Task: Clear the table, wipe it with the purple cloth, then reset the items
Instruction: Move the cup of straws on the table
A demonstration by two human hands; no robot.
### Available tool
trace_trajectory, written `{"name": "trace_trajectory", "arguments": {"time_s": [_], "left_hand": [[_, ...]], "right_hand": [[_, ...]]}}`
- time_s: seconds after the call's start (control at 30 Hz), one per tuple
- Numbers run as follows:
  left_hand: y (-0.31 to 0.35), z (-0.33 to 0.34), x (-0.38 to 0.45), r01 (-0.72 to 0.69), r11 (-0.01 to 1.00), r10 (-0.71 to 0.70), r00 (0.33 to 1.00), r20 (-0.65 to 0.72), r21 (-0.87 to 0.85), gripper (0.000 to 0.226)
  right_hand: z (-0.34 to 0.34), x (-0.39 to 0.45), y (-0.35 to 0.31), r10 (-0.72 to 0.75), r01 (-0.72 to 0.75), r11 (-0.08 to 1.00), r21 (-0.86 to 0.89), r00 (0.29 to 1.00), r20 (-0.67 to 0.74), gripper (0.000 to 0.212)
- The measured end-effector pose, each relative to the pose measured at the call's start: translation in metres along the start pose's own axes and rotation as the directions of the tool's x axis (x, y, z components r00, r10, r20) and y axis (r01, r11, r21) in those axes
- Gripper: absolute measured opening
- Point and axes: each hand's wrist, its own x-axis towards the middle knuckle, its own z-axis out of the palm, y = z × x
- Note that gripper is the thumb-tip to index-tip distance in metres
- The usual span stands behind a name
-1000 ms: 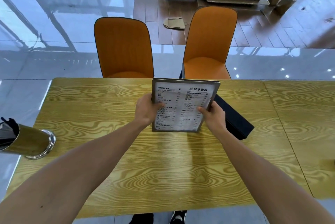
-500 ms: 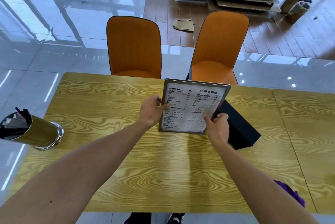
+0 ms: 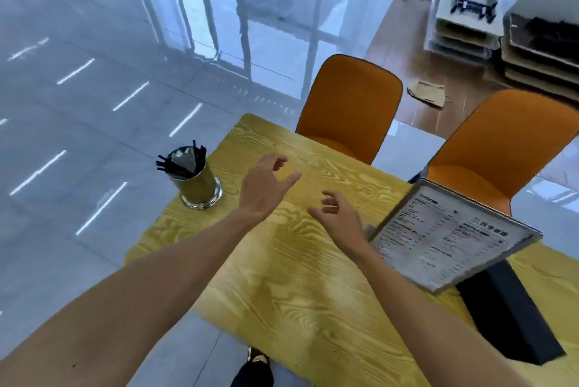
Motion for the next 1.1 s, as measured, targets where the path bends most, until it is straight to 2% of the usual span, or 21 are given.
{"name": "trace_trajectory", "arguments": {"time_s": [0.1,0.17,0.3,0.43,0.6,0.73,0.83,0.97,1.1], "left_hand": [[-0.025,-0.055,0.003,-0.040,0.999,0.041,0.989,-0.146,0.004,0.054],[-0.049,-0.087,0.002,-0.028,1.000,0.029,0.970,-0.242,0.007,0.066],[-0.100,-0.130,-0.007,0.093,0.996,-0.093,0.918,-0.387,-0.019,0.100],[-0.137,-0.146,-0.013,0.297,0.940,-0.336,0.896,-0.290,-0.170,0.122],[-0.179,-0.142,-0.007,0.488,0.844,-0.510,0.859,-0.052,-0.223,0.120],[-0.188,-0.138,-0.002,0.472,0.832,-0.470,0.879,0.080,-0.292,0.103],[-0.185,-0.132,0.004,0.468,0.815,-0.473,0.878,0.073,-0.342,0.092],[-0.171,-0.118,0.014,0.457,0.828,-0.454,0.886,0.089,-0.324,0.075],[-0.146,-0.088,0.022,0.440,0.851,-0.404,0.897,0.179,-0.287,0.075]], "right_hand": [[0.046,0.027,-0.040,-0.089,0.094,0.994,-0.048,0.991,0.102,0.080],[0.078,0.041,-0.061,-0.120,0.131,0.989,-0.065,0.980,0.159,0.086],[0.136,0.066,-0.089,-0.133,0.165,0.982,-0.095,0.952,0.278,0.096],[0.177,0.086,-0.100,-0.128,0.182,0.976,-0.118,0.923,0.362,0.105],[0.206,0.101,-0.106,-0.113,0.194,0.972,-0.136,0.884,0.454,0.102],[0.212,0.103,-0.109,-0.089,0.147,0.986,-0.082,0.868,0.488,0.100],[0.209,0.103,-0.108,-0.086,0.099,0.995,-0.001,0.871,0.484,0.092],[0.187,0.097,-0.100,-0.070,0.043,0.996,0.074,0.913,0.402,0.081],[0.146,0.087,-0.084,-0.045,0.019,0.995,0.094,0.959,0.279,0.070]]}}
